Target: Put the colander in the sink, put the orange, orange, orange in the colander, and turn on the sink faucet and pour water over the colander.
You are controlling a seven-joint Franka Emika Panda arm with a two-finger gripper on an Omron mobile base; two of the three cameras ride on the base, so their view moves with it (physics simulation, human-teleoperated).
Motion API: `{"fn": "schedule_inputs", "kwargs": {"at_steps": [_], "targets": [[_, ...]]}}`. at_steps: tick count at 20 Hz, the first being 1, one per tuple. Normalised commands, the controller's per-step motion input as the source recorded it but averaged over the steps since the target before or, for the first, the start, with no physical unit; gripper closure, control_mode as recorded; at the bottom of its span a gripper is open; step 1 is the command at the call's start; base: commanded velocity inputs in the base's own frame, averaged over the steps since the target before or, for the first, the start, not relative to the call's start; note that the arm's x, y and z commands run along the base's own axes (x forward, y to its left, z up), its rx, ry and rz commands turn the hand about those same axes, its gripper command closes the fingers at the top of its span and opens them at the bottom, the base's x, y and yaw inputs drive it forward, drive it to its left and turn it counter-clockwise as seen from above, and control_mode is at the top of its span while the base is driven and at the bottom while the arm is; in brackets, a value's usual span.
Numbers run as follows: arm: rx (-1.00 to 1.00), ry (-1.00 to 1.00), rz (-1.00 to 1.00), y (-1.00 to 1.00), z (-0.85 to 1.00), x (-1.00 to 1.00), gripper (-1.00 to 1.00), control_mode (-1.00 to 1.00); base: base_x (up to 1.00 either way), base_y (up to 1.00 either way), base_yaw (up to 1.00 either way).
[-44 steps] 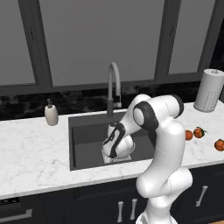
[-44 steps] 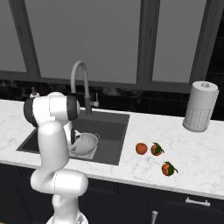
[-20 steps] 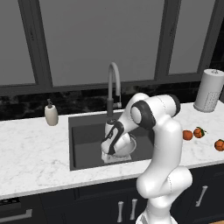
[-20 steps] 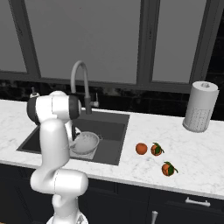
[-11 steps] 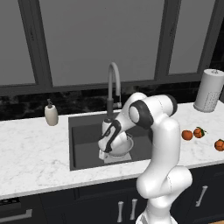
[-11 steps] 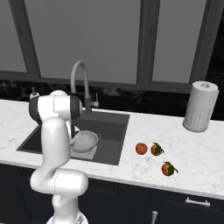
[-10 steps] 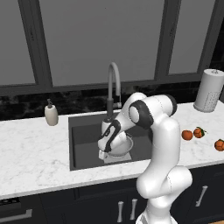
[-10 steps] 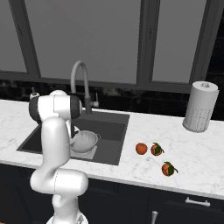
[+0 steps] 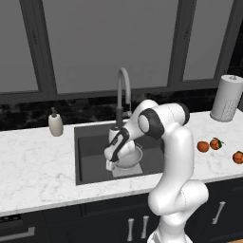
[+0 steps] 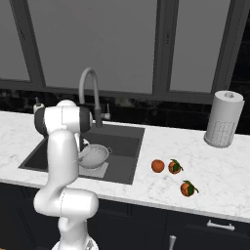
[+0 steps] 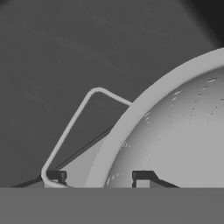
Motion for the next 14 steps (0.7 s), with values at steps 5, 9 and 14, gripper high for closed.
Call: {"fn": "schedule_inputs", "kwargs": {"at_steps": [5,9,14], "targets": [[0.0,0.0,0.0,0.0,0.0,0.04,1.0,-1.0,0.0,0.0,0.0],[0.0,0.0,0.0,0.0,0.0,0.0,-1.0,-1.0,0.0,0.0,0.0],[0.0,0.0,0.0,0.0,0.0,-0.02,-1.0,-1.0,0.0,0.0,0.0]]}}
